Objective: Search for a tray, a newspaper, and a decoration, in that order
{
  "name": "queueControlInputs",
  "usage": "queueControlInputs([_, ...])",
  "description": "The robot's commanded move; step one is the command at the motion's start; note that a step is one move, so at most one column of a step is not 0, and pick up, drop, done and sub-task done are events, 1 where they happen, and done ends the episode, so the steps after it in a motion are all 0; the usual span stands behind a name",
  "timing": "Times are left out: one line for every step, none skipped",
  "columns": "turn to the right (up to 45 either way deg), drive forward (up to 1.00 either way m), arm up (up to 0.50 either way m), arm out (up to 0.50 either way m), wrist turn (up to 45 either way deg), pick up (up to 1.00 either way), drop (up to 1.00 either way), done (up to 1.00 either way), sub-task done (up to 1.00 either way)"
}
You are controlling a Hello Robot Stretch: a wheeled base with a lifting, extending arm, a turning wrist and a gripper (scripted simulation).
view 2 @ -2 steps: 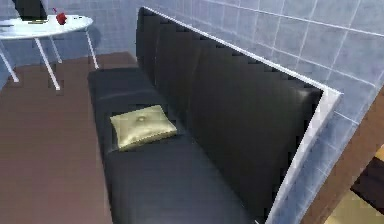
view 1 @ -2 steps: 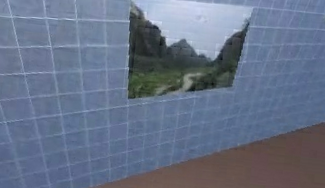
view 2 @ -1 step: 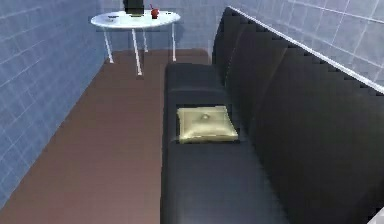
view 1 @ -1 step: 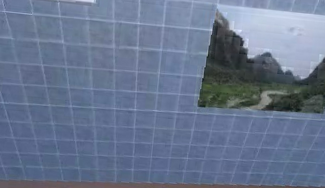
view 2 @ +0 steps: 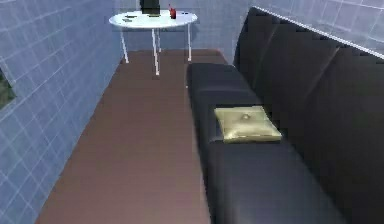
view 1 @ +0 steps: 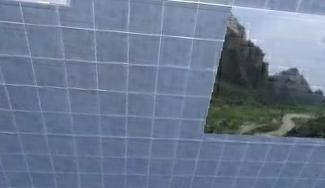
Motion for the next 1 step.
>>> queueControlInputs([45.0,0.00,0.00,0.00,0.0,0.00,0.00,0.00,0.00])
